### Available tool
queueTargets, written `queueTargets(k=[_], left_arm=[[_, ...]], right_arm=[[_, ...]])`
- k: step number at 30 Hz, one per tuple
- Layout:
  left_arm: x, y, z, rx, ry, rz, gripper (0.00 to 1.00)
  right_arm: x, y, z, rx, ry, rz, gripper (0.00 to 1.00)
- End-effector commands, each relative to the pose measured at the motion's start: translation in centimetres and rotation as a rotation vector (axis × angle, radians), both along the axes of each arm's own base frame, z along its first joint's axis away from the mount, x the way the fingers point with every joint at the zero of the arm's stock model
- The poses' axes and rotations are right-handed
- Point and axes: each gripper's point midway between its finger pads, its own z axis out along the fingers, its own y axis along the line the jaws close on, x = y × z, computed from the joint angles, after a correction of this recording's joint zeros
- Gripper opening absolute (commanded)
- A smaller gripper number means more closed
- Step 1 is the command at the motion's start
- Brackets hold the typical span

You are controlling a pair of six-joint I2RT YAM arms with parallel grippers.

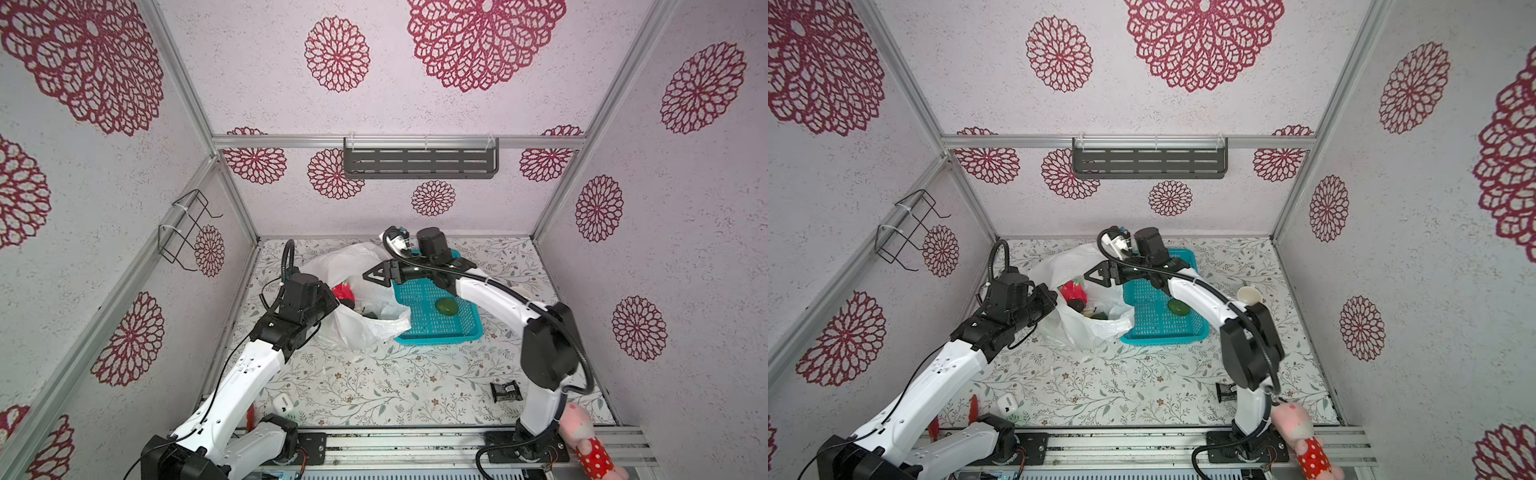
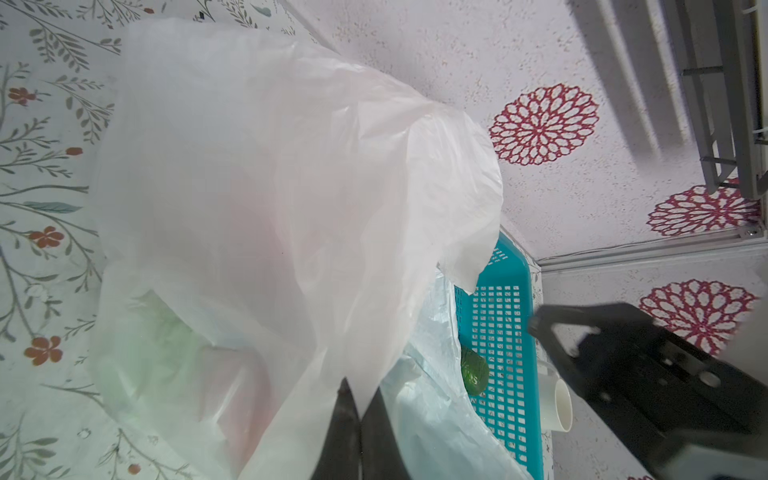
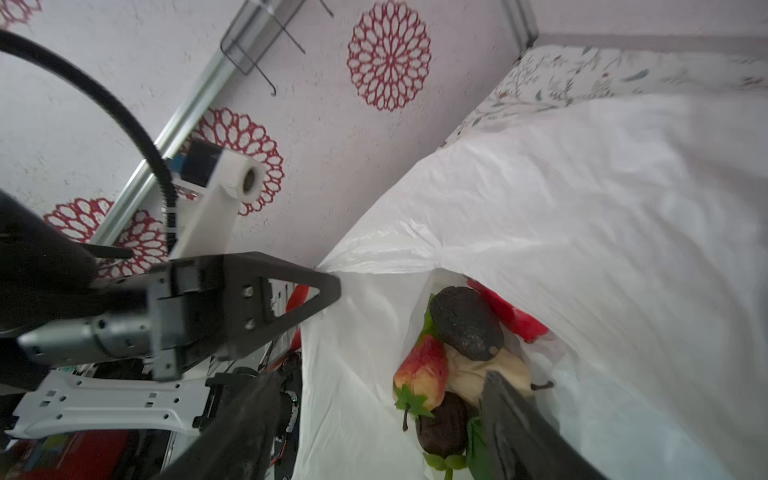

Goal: Place the fruits into the plastic bag
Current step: 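Release the avocado in the bag and move the right gripper back over the basket, then lower the right gripper and grasp the green fruit in the basket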

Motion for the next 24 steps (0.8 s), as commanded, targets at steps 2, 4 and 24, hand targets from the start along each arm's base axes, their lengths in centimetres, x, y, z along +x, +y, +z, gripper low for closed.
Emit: queueTargets(k=[2, 4, 24], left_arm=[[0.6, 0.3, 0.1, 0.007, -0.023, 0.031, 0.0], [0.6, 0.4, 0.0, 0.011, -0.022, 0.036, 0.0], [0.5, -0.1, -0.8, -0.01, 0.003, 0.024, 0.0]], right_arm=[[2.8, -6.7, 0.3, -0.053, -0.02, -0.318, 0.78], [4.8, -11.4, -2.7, -0.198, 0.023, -0.561, 0.81], [4.1, -20.0, -20.4, -0.823, 0.317, -0.744, 0.85]])
